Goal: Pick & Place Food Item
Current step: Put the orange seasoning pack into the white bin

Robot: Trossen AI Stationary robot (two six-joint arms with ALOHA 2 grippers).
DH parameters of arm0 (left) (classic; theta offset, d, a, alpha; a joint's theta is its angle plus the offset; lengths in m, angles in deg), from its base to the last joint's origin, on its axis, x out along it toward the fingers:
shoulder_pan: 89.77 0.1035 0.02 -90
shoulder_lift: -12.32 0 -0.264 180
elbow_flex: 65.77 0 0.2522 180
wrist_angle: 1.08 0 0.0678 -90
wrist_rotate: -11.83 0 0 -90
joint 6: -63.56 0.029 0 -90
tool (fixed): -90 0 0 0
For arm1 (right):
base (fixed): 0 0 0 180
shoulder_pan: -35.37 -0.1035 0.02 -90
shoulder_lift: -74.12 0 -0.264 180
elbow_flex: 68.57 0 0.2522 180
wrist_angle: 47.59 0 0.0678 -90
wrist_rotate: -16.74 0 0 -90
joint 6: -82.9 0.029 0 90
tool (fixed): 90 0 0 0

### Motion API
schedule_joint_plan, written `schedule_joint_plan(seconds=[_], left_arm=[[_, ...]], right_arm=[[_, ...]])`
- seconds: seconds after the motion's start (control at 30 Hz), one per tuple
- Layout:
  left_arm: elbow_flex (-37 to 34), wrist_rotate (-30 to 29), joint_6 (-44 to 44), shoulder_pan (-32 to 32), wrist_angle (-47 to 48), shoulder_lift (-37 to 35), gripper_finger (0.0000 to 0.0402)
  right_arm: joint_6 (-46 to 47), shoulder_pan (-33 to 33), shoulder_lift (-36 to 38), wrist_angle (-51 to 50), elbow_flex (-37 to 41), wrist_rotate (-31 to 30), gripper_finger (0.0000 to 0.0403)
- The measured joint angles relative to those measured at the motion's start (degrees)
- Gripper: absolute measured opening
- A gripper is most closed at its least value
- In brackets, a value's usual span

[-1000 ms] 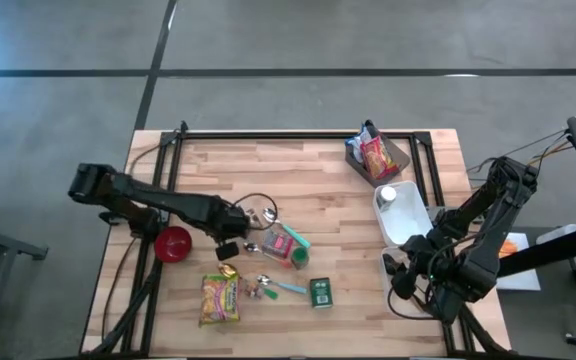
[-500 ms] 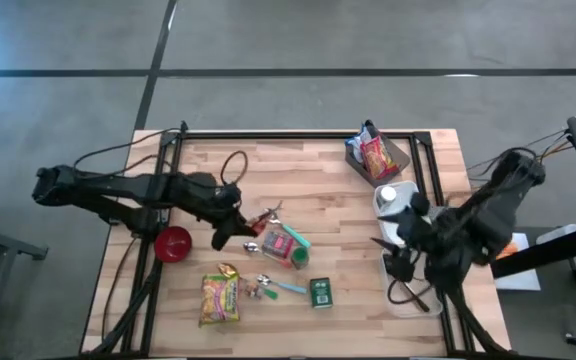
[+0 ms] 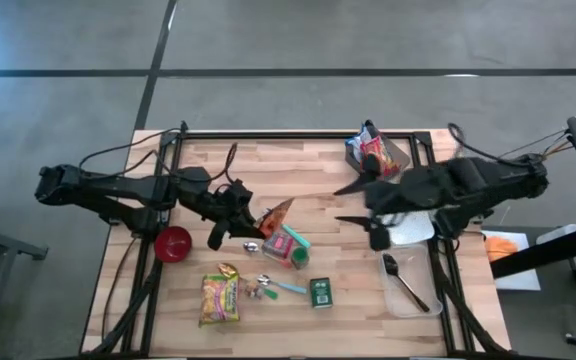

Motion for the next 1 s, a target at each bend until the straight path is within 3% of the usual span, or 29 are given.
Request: schedule_joint_plan(seconds=[0.37, 0.83, 1.0], left_arm=[[0.1, 0.3, -0.5, -0.1, -3.7, 2.3, 0.0033], [2.2, 3.7, 1.8, -0.3, -4.9, 4.5, 0.0032], [2.3, 3.7, 2.4, -0.3, -6.0, 4.5, 0.0032]], right_arm=[[-9.1, 4.1, -10.1, 0.3, -10.6, 5.6, 0.0237], [-11.2, 7.4, -20.9, -4.4, -24.1, 15.0, 0.0235], [-11.2, 7.6, -23.3, -7.3, -25.8, 16.9, 0.0192]])
